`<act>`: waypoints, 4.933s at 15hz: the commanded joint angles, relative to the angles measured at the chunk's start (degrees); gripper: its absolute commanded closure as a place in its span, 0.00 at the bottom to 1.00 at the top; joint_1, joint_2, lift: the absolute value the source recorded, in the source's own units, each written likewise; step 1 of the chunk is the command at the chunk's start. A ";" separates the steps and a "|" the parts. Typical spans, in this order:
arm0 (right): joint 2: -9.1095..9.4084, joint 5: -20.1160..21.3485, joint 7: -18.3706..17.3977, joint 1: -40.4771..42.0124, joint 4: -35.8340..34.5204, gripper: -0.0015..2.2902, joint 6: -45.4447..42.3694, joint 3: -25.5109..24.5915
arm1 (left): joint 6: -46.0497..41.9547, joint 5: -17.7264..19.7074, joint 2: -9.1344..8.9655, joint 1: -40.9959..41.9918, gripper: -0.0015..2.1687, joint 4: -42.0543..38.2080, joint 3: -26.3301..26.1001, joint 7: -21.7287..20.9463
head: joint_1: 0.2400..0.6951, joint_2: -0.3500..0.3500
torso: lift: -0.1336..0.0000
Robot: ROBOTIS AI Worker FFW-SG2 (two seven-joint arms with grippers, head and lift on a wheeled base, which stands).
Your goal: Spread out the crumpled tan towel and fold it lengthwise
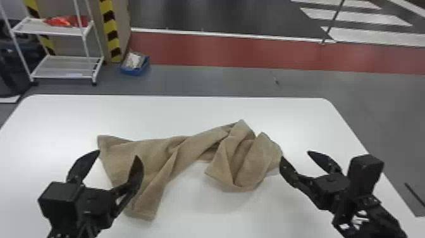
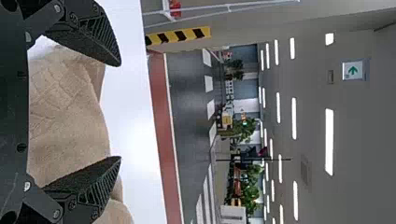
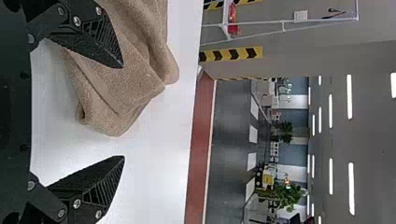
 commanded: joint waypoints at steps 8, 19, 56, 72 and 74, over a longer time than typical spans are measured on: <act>0.05 -4.47 -1.74 1.82 -7.23 0.10 9.21 -8.18 | 4.57 -6.70 1.50 5.22 0.12 -4.82 -8.70 4.24 | 1.00 0.05 | 0.07; 0.05 -7.99 -2.88 0.24 -5.64 0.09 14.83 -15.03 | 9.49 -6.53 4.05 9.08 0.20 -4.65 -11.34 5.74 | 1.00 0.00 | 0.07; 0.05 -10.10 7.67 -3.10 -7.14 0.09 14.83 -9.14 | 1.58 -9.08 4.93 7.94 0.64 -2.98 -14.41 10.92 | 1.00 0.00 | 0.07; 0.05 4.93 16.28 0.24 -0.81 0.20 -3.80 17.57 | 1.23 -10.48 4.93 7.85 0.64 -2.45 -15.12 12.42 | 1.00 0.41 | 0.07; 0.05 7.74 16.72 0.94 -0.11 0.21 -6.44 18.89 | 1.23 -10.48 5.10 7.94 0.64 -2.45 -15.03 12.42 | 1.00 0.49 | 0.07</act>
